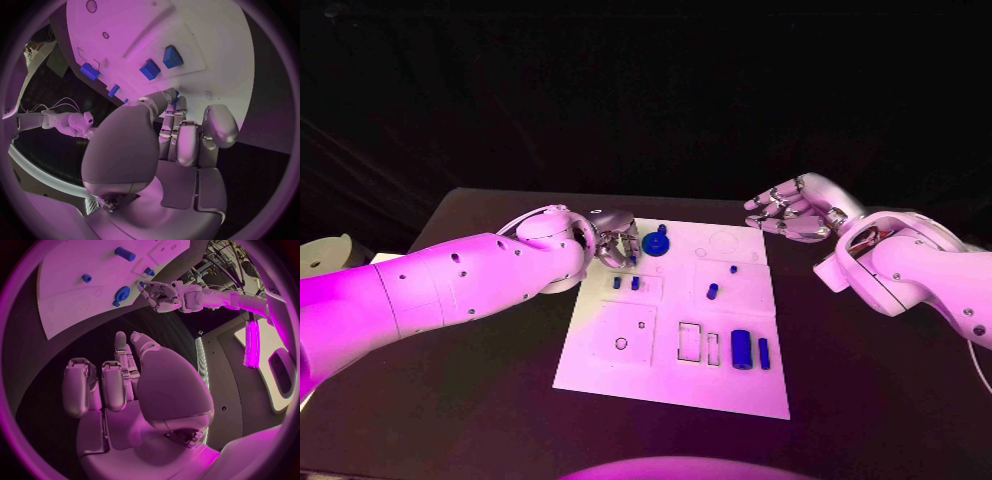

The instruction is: Assemble the parts on the task board

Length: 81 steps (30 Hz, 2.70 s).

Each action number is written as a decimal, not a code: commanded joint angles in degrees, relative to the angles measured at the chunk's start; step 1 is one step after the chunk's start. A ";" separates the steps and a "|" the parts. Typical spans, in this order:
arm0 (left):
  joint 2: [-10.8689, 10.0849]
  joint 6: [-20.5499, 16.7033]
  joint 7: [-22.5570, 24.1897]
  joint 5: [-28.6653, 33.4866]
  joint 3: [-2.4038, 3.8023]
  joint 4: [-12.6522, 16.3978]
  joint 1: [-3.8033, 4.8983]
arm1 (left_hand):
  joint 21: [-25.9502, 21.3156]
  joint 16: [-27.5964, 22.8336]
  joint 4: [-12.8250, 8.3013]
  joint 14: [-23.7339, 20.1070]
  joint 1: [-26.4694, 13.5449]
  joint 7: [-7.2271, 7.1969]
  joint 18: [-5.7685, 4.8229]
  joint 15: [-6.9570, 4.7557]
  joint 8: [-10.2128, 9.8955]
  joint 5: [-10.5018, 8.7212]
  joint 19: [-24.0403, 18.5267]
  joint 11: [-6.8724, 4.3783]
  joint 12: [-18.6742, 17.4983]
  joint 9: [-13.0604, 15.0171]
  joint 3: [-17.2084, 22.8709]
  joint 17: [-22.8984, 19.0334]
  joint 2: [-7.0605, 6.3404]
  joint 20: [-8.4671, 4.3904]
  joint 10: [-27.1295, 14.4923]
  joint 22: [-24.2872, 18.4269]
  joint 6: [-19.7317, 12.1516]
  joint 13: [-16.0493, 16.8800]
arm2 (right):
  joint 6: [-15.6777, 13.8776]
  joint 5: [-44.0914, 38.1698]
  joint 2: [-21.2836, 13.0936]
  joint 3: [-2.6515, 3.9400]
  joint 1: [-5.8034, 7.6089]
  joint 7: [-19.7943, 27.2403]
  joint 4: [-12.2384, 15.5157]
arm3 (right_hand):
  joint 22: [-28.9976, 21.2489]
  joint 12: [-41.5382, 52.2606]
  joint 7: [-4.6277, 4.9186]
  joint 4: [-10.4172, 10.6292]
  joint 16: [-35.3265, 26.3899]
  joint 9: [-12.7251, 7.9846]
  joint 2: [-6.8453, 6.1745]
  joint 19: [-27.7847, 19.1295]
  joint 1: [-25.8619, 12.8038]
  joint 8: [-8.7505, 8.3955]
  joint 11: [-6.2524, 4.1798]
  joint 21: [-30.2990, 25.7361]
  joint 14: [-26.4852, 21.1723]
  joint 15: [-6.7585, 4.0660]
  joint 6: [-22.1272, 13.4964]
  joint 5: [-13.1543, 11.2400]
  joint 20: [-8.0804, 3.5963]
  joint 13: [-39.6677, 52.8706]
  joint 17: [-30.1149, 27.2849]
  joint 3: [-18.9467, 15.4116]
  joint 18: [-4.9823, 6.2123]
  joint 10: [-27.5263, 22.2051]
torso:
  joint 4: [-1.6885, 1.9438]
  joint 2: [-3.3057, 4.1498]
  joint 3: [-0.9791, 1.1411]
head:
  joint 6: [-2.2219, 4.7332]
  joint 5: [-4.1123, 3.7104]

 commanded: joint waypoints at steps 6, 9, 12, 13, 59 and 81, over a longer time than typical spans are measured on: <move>0.20 2.09 -0.54 0.24 -0.02 -0.02 -0.06 | 0.17 0.19 -0.05 1.73 -0.72 0.11 -0.41 -0.21 -0.37 0.03 1.21 -0.06 -0.36 -0.01 0.24 -0.15 -0.09 0.11 0.70 0.02 0.44 0.13 | 0.10 -0.22 0.03 0.01 -0.02 0.54 0.12 | -0.09 -0.30 0.29 -0.03 -0.25 -0.02 -0.30 -0.31 -0.29 -0.13 0.06 -0.23 2.70 0.35 0.18 0.27 0.26 -0.09 0.02 0.29 0.36 0.41 | 0.04 -0.02 -0.02 | -0.11 -0.02; 0.19 2.36 -0.70 0.24 -0.02 0.00 -0.07 | 0.16 0.20 -0.08 1.72 -0.76 0.07 -0.41 -0.24 -0.36 0.03 1.20 -0.09 -0.37 0.01 0.23 -0.17 -0.07 0.10 0.80 0.02 0.51 0.16 | 0.10 -0.22 0.01 0.01 -0.02 0.54 0.12 | -0.09 -0.30 0.29 -0.03 -0.25 -0.02 -0.30 -0.31 -0.29 -0.13 0.06 -0.23 2.70 0.35 0.18 0.27 0.26 -0.09 0.02 0.29 0.36 0.41 | 0.03 -0.02 -0.02 | -0.14 0.00; 0.17 2.44 -0.70 0.24 -0.02 0.03 -0.07 | 0.13 0.20 -0.13 1.72 -0.83 0.01 -0.39 -0.28 -0.35 0.02 1.18 -0.16 -0.36 0.04 0.19 -0.22 -0.03 0.08 1.01 0.02 0.65 0.21 | 0.12 -0.22 0.00 0.01 -0.02 0.54 0.11 | -0.09 -0.30 0.29 -0.03 -0.25 -0.02 -0.30 -0.31 -0.29 -0.13 0.06 -0.23 2.70 0.35 0.18 0.27 0.26 -0.09 0.02 0.29 0.36 0.41 | 0.02 -0.03 -0.02 | -0.17 -0.02; 0.16 2.45 -0.68 0.24 -0.02 0.05 -0.07 | 0.16 0.21 -0.15 1.72 -0.85 0.00 -0.39 -0.30 -0.34 0.02 1.18 -0.18 -0.36 0.05 0.19 -0.20 -0.03 0.08 1.05 0.04 0.68 0.23 | 0.12 -0.21 -0.01 0.01 -0.02 0.54 0.10 | -0.09 -0.30 0.29 -0.03 -0.25 -0.02 -0.30 -0.31 -0.29 -0.13 0.06 -0.23 2.70 0.35 0.18 0.27 0.26 -0.09 0.02 0.29 0.36 0.41 | 0.03 -0.03 -0.03 | -0.18 -0.04; 0.56 3.43 -1.86 0.24 -0.10 -0.49 -0.26 | -1.00 -0.06 -0.31 1.38 -3.34 1.32 -0.31 0.50 -2.85 -0.22 0.79 0.94 -2.55 -1.45 -1.28 -1.56 -0.69 0.58 -0.79 -0.44 -3.63 0.25 | 0.42 -0.20 -0.11 0.01 -0.02 0.34 0.06 | -0.20 -0.46 0.30 0.09 -0.46 -0.01 -0.36 -0.37 -0.50 -0.12 0.07 -0.32 2.65 0.36 0.21 0.36 0.26 -0.38 -0.20 0.44 0.39 0.47 | 0.03 -0.01 0.00 | -0.38 -0.13; -2.76 1.74 -1.60 8.98 0.43 0.21 0.11 | -8.03 -0.68 -0.85 1.03 -2.24 0.85 0.88 1.23 -2.73 -0.46 0.23 1.91 -3.33 -1.86 -7.12 -3.95 -0.25 1.36 -11.33 -5.52 -11.22 -0.46 | 5.36 -6.40 0.05 0.01 -0.02 -3.40 -2.00 | -1.11 -6.16 1.04 -1.53 -0.69 0.07 -2.08 -0.78 0.60 0.01 1.28 -1.08 2.70 1.24 0.41 -2.65 0.97 -6.55 -0.11 3.28 0.59 -2.26 | 0.02 -0.05 -0.01 | -0.15 -0.10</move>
